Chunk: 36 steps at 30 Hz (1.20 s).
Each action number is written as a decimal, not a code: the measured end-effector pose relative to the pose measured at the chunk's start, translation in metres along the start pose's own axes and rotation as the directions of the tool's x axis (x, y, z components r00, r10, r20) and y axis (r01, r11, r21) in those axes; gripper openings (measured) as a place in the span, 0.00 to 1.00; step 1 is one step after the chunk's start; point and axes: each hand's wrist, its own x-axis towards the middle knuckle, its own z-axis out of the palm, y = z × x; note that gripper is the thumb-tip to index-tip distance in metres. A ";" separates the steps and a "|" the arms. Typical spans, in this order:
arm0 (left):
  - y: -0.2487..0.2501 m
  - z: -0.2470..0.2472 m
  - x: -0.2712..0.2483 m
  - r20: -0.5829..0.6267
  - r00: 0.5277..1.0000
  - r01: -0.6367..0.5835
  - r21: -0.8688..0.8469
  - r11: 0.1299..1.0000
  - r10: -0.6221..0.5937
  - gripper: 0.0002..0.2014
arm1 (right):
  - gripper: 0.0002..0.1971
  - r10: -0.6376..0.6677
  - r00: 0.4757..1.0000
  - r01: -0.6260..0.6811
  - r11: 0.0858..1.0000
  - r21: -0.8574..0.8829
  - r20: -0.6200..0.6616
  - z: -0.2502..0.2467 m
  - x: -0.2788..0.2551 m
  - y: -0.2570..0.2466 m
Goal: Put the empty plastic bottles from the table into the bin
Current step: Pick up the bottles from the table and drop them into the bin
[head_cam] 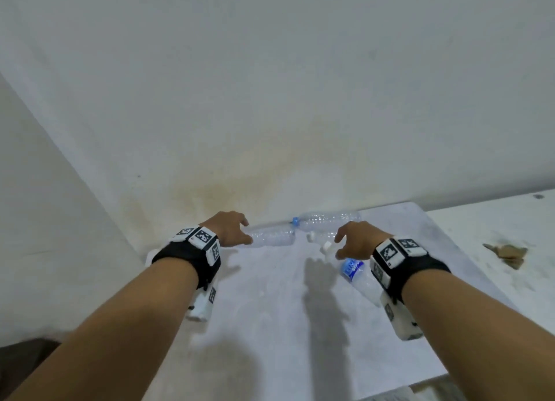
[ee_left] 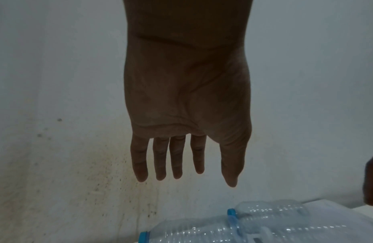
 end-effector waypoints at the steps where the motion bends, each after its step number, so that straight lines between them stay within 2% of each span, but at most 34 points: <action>1: 0.001 -0.001 0.025 0.006 1.000 0.017 -0.011 1.000 -0.017 0.30 | 0.26 -0.002 1.000 0.002 1.000 -0.006 0.017 -0.003 0.026 0.005; 5: -0.008 0.012 0.093 0.044 0.996 0.076 -0.055 0.996 -0.074 0.33 | 0.24 -0.004 0.998 0.008 0.998 -0.068 0.059 0.005 0.097 0.014; 9: -0.026 0.042 0.151 0.044 0.991 0.127 -0.084 0.988 -0.124 0.37 | 0.20 0.011 0.998 -0.001 0.989 -0.149 0.069 0.034 0.151 0.023; 14: -0.053 0.090 0.201 0.084 0.979 0.189 -0.065 0.980 -0.184 0.45 | 0.21 -0.013 0.999 0.022 0.985 -0.172 0.052 0.074 0.189 0.038; 17: -0.064 0.113 0.214 0.070 0.975 0.215 -0.053 0.975 -0.211 0.45 | 0.21 -0.030 0.999 0.035 0.984 -0.175 0.031 0.084 0.200 0.041; 21: -0.063 0.123 0.213 -0.003 0.986 0.167 -0.071 0.983 -0.168 0.41 | 0.24 -0.038 0.999 0.040 0.976 -0.216 0.015 0.091 0.208 0.037; 25: -0.063 0.123 0.202 0.026 0.986 0.165 -0.086 0.982 -0.164 0.41 | 0.24 -0.030 0.999 0.035 0.953 -0.302 0.022 0.099 0.207 0.034; 29: -0.062 0.110 0.178 -0.013 0.990 0.131 -0.244 0.961 -0.138 0.35 | 0.22 -0.058 0.998 0.052 0.954 -0.294 -0.010 0.095 0.197 0.023; 32: -0.059 0.091 0.149 -0.140 0.986 0.031 -0.353 0.935 -0.085 0.25 | 0.21 -0.092 0.992 0.068 0.969 -0.239 -0.088 0.081 0.181 0.011; 36: -0.055 0.064 0.102 -0.335 0.941 -0.099 -0.419 0.903 -0.053 0.17 | 0.18 -0.137 0.964 0.116 0.988 -0.101 -0.228 0.056 0.146 -0.008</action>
